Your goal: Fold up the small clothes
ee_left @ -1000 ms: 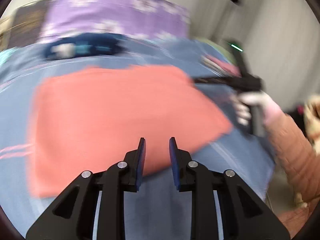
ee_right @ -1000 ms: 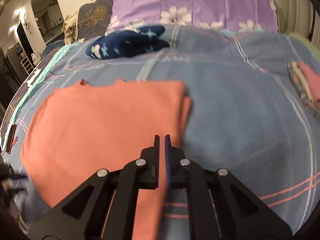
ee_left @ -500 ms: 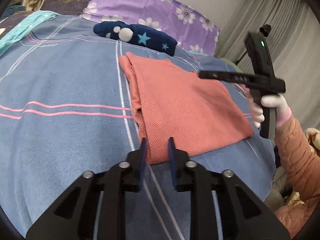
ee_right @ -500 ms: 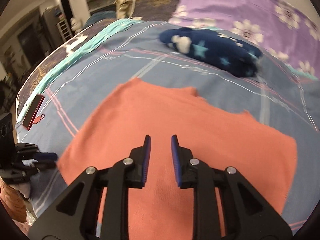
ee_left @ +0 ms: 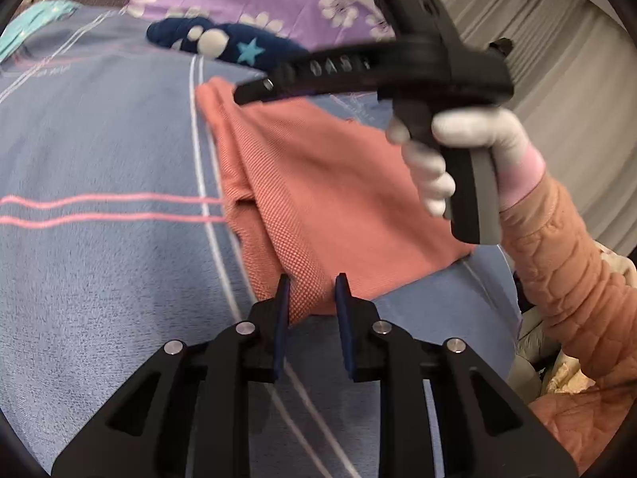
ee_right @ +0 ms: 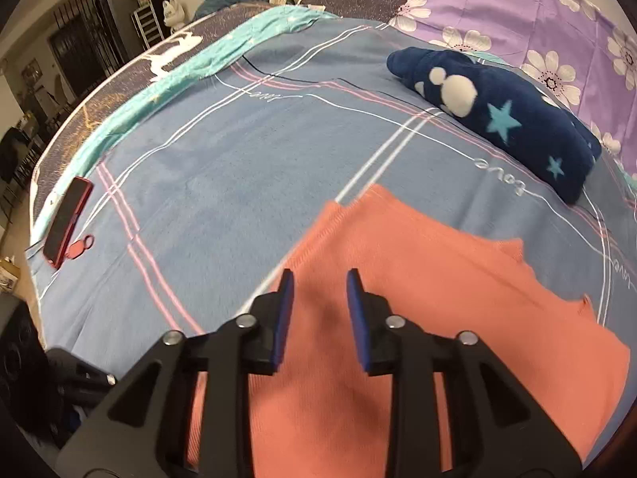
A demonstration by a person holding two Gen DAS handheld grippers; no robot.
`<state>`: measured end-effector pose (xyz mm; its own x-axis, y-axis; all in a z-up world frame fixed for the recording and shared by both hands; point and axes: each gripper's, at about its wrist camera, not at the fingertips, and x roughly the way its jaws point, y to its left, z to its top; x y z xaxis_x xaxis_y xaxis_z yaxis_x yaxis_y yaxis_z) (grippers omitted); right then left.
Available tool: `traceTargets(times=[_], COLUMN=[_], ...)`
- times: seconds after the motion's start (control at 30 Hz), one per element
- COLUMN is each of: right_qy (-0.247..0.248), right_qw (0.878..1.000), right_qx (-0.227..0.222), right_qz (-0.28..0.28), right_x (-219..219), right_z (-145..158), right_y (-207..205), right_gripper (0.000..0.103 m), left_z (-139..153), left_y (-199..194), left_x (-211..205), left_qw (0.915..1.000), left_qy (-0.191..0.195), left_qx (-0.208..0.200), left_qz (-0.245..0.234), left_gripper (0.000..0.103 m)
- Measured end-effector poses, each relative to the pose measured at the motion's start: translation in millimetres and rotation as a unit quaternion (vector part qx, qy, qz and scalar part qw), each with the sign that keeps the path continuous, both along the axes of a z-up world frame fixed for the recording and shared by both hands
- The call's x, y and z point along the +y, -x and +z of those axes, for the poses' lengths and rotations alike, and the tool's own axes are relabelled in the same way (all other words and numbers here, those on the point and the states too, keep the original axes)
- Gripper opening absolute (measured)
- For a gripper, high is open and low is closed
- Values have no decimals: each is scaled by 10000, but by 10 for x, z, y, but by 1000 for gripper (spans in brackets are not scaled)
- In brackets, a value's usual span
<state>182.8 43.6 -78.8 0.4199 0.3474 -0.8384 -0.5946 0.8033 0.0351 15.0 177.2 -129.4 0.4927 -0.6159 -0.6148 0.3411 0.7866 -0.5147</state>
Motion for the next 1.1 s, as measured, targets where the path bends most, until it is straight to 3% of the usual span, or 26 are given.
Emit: traceTargets(times=[0.1,0.17,0.2,0.23,0.27,0.3,0.4,0.5,0.6,0.7,0.8,0.97,1.1], right_qy=[297,592,720,945,1083,1045,149,-69,-145,-486,-941,-808,-647], right_qw=[9995,9981,9972,9954,9938,9941,9984,9981,9975,9968,9925,9958,9962], right_qx=[-32,78,101,-20,-165,-178,20,188,414,427,545,-24,-295], right_qz=[-75,-155,-159,-158,-176,-214,-550,-587,-547,-474,-566,-441,-494], right_x=[176,293,343,401,433,433,282,258,271,234,126,-99,-399], right_z=[-70,-174,-224,-286,-315,-320,-146,-173,-375,-342,-226,72,137], right_y=[-76,-149,-180,-223,-250,-294,-410,-515,-598,-641,-628,-314,11], right_gripper=[41,49,44,30,13,6,4,4,4,4,11,12,12], left_z=[-1,-23,-29,-27,-9,25,143,63,-28,-9,9,191,438], left_y=[-54,-115,-130,-136,-118,-83,58,138,127,158,183,247,141], left_x=[-66,-140,-158,-163,-147,-128,-78,-81,12,-32,-17,95,116], left_qw=[9998,9994,9993,9992,9993,9993,9991,9965,9981,9975,9977,9977,9972], left_qy=[-60,-82,-83,-71,-8,20,-96,-738,-484,-626,-600,-640,-339], left_qx=[37,74,96,108,84,25,-144,-41,148,94,101,-201,-662], left_qz=[-170,-317,-343,-368,-376,-375,-391,-392,-349,-325,-282,-42,8], left_gripper=[33,32,25,9,8,7,6,6,6,6,7,7,7])
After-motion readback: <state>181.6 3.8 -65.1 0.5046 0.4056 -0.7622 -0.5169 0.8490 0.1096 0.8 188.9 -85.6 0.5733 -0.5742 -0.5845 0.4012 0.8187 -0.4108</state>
